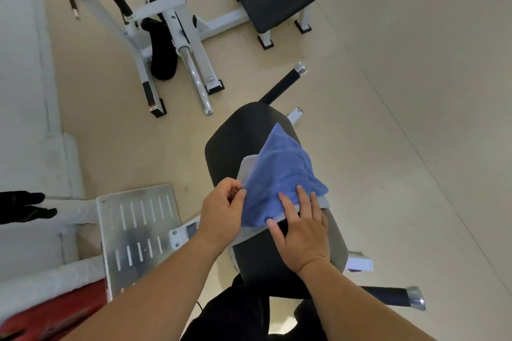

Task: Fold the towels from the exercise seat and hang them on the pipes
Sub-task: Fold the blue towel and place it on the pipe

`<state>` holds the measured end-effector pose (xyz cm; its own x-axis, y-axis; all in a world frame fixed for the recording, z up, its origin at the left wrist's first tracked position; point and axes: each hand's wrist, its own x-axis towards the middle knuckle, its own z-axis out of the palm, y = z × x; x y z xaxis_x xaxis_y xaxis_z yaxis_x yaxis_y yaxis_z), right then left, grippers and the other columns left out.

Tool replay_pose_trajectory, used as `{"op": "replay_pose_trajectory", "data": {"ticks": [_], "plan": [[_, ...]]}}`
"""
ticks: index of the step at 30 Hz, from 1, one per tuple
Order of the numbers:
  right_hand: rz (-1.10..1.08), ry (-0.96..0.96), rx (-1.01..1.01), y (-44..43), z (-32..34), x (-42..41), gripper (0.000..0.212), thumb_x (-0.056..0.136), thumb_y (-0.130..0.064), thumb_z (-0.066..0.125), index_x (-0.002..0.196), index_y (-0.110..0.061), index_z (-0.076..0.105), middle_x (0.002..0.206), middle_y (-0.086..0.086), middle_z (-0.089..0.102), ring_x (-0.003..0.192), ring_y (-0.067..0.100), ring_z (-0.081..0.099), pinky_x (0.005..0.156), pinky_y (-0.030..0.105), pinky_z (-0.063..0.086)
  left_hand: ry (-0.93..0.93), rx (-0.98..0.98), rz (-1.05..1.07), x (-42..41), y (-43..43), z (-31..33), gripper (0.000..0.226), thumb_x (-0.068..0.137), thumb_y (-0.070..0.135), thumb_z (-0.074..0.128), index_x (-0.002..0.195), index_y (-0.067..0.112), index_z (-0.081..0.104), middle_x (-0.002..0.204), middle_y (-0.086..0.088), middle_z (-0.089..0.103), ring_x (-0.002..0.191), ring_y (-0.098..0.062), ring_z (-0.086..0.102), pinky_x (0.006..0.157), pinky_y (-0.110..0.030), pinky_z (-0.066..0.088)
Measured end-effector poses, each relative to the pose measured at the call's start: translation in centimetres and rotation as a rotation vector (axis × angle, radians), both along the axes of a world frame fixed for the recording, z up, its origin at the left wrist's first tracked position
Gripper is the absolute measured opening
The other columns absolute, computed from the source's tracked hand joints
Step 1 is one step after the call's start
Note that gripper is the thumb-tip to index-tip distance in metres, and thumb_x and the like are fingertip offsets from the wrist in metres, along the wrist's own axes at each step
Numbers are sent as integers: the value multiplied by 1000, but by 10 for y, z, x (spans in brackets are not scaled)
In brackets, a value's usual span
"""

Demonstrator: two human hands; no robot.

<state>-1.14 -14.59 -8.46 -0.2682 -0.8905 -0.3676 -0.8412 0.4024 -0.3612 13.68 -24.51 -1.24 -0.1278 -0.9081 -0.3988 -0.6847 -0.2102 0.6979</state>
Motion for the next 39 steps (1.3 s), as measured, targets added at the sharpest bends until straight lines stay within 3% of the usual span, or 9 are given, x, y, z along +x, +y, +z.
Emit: {"op": "replay_pose_trajectory", "data": {"ticks": [5, 9, 12, 16, 23, 28, 34, 37, 39], "plan": [[69, -117, -15, -3, 43, -22, 86, 84, -81, -9, 154, -43, 26, 168, 5, 14, 155, 32, 11, 122, 52, 21, -69, -137, -110, 1, 25, 53, 11, 104, 21, 53, 93, 19, 55, 79, -1, 58, 75, -22, 58, 71, -36, 56], [128, -222, -339, -11, 112, -41, 56, 97, -58, 27, 149, -37, 36, 162, 4, 31, 144, 30, 37, 115, 49, 35, -91, -287, -114, -4, 49, 101, 11, 102, 17, 54, 94, 20, 61, 78, 1, 61, 74, -22, 58, 70, -35, 52], [432, -277, -485, -13, 162, -44, 51, 98, -35, 43, 148, -40, 38, 163, 0, 29, 146, 26, 33, 118, 46, 30, -136, -450, -215, -1, 71, 138, 14, 97, 23, 54, 96, 22, 68, 82, 8, 62, 75, -13, 56, 72, -29, 49], [695, -310, -539, -8, 227, -28, 31, 97, -24, 49, 122, -27, 68, 158, -2, 42, 150, 23, 30, 118, 42, 31, -149, -532, -234, 20, 100, 189, 23, 94, 33, 50, 96, 26, 72, 85, 11, 64, 79, -8, 57, 74, -29, 49], [923, -554, -515, 19, 287, 43, 3, 93, -28, 64, 91, -26, 61, 130, -11, 62, 124, 7, 49, 103, 36, 41, -146, -516, -22, 102, 165, 250, 13, 95, 28, 63, 85, 35, 67, 79, 16, 65, 75, -6, 58, 69, -22, 45], [1025, -612, -436, 43, 310, 112, 28, 83, -25, 69, 67, -22, 46, 76, -4, 61, 80, 17, 56, 73, 44, 48, -125, -506, 103, 170, 224, 260, 13, 84, 31, 81, 76, 31, 71, 78, 12, 66, 69, -12, 56, 60, -21, 41], [1095, -532, -368, 83, 304, 216, 24, 86, -29, 71, 78, -31, 49, 68, -10, 52, 68, 8, 49, 60, 21, 38, -76, -487, 371, 265, 300, 249, 20, 88, 15, 77, 74, 29, 73, 69, 15, 68, 66, -3, 60, 62, -16, 44], [1122, -488, -310, 107, 288, 267, 12, 86, -33, 71, 85, -28, 61, 74, -8, 60, 74, 8, 54, 66, 28, 46, -91, -392, 513, 329, 336, 244, 14, 88, 17, 73, 78, 27, 74, 70, 14, 68, 61, -2, 63, 54, -18, 52], [1108, -474, -273, 120, 283, 299, 11, 87, -35, 70, 82, -27, 65, 73, -8, 63, 72, 9, 56, 67, 35, 49, -158, -382, 584, 375, 357, 235, 18, 83, 19, 77, 74, 33, 71, 69, 11, 67, 66, -7, 64, 61, -32, 57]]}}
